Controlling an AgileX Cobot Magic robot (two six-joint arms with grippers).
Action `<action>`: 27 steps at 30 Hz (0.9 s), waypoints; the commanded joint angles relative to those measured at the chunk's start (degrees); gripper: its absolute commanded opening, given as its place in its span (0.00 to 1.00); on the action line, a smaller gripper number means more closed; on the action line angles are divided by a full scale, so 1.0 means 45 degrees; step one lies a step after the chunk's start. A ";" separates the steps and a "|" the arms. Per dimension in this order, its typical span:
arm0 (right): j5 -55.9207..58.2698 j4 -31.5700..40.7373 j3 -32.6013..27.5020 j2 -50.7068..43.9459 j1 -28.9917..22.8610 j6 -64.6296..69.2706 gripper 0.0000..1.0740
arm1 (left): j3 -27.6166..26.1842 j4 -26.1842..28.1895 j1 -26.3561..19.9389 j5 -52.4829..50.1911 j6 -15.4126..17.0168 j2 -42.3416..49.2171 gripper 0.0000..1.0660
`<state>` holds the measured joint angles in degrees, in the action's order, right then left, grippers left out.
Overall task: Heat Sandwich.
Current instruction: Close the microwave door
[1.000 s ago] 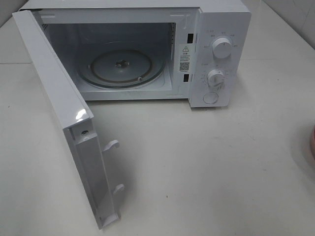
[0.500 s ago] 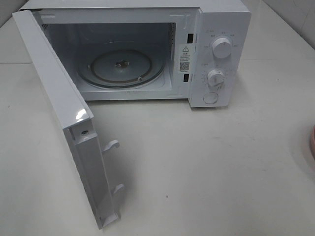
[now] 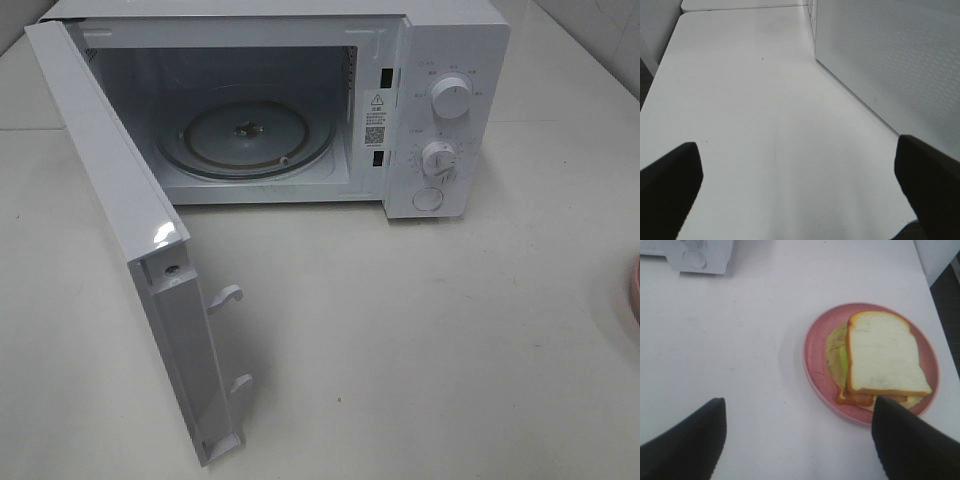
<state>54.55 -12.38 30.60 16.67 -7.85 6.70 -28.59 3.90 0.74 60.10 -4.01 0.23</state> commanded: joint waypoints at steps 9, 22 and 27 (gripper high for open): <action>0.0879 0.0904 -0.0382 -0.2636 0.0968 -0.1120 0.71 | 0.0064 0.0013 -0.0025 -0.0166 0.0000 0.0357 0.94; 0.0891 0.0853 -0.0382 -0.4113 0.0968 -0.0879 0.71 | 0.0064 0.0013 -0.0025 -0.0166 0.0000 0.0357 0.94; 0.0891 0.0853 -0.0382 -0.4113 0.0968 -0.0879 0.71 | 0.0064 0.0013 -0.0025 -0.0166 0.0000 0.0357 0.94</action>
<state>58.61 -8.37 28.82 -0.17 -3.90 2.41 -28.59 3.90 0.74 60.10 -4.01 0.23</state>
